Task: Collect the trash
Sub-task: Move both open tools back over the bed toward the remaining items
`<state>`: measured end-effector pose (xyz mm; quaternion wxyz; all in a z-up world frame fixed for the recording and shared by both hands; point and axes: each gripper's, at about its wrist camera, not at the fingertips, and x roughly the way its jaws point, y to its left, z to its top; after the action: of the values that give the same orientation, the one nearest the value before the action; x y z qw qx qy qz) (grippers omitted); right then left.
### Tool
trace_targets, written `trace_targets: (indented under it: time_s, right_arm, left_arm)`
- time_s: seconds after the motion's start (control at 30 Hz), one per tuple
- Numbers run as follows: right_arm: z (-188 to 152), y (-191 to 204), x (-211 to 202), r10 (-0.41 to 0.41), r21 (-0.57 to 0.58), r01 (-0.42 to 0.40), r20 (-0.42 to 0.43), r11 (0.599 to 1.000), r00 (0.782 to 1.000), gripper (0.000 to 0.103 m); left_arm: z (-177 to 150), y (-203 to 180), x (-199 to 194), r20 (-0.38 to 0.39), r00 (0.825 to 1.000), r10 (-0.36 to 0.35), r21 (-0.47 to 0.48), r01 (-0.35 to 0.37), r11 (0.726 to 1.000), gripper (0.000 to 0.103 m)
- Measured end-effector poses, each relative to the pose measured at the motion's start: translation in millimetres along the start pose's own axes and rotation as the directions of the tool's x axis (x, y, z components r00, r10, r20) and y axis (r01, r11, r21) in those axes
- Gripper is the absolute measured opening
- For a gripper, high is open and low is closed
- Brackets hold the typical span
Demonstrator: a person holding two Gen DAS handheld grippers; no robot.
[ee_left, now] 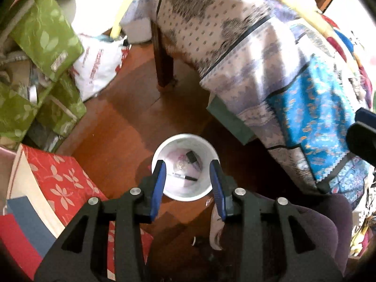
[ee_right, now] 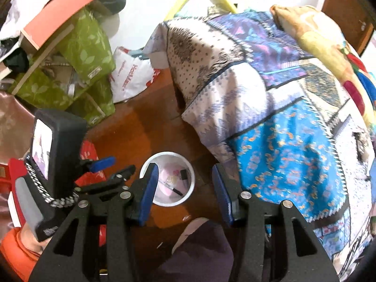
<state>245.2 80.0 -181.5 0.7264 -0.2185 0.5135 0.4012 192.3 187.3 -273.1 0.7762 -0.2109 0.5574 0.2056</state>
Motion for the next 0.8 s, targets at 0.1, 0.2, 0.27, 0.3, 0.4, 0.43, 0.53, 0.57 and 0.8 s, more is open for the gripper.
trace_targets:
  time_s: [0.1,0.2,0.27,0.3,0.4,0.43,0.53,0.57,0.8]
  right_arm:
    - [-7,-8,-21,-0.016,0.014,0.015,0.044,1.0,0.999,0.044]
    - [-14,-17,-45,-0.043,0.024,0.041,0.095,0.999,0.995,0.044]
    - [-23,-25,-62,-0.069,0.032,0.066,0.133,0.997,0.989,0.044]
    - [-28,-29,-73,-0.085,0.039,0.08,0.154,0.996,0.984,0.044]
    - [-39,-41,-94,-0.105,0.061,0.095,0.193,0.994,0.976,0.044]
    - [-43,-47,-103,-0.114,0.074,0.101,0.209,0.992,0.971,0.044]
    - [-56,-64,-126,-0.153,0.115,0.128,0.25,0.985,0.956,0.044]
    - [-60,-69,-133,-0.165,0.127,0.135,0.262,0.983,0.951,0.044]
    - [-88,-118,-179,-0.261,0.244,0.185,0.33,0.952,0.907,0.046]
  left_arm:
    - [0,-11,-26,0.054,0.999,-0.008,0.029,0.006,1.0,0.038]
    - [1,-26,-56,0.109,0.994,-0.022,0.058,0.016,0.998,0.038]
    - [1,-40,-76,0.154,0.987,-0.038,0.085,0.025,0.996,0.038]
    - [1,-46,-85,0.173,0.984,-0.044,0.098,0.027,0.995,0.038]
    - [1,-70,-109,0.229,0.971,-0.064,0.147,0.031,0.989,0.042]
    - [1,-78,-116,0.245,0.967,-0.073,0.163,0.033,0.986,0.043]
    - [2,-107,-132,0.28,0.954,-0.103,0.209,0.044,0.977,0.045]
    - [2,-114,-136,0.284,0.952,-0.11,0.219,0.048,0.975,0.045]
    - [3,-183,-162,0.314,0.925,-0.211,0.319,0.106,0.942,0.045]
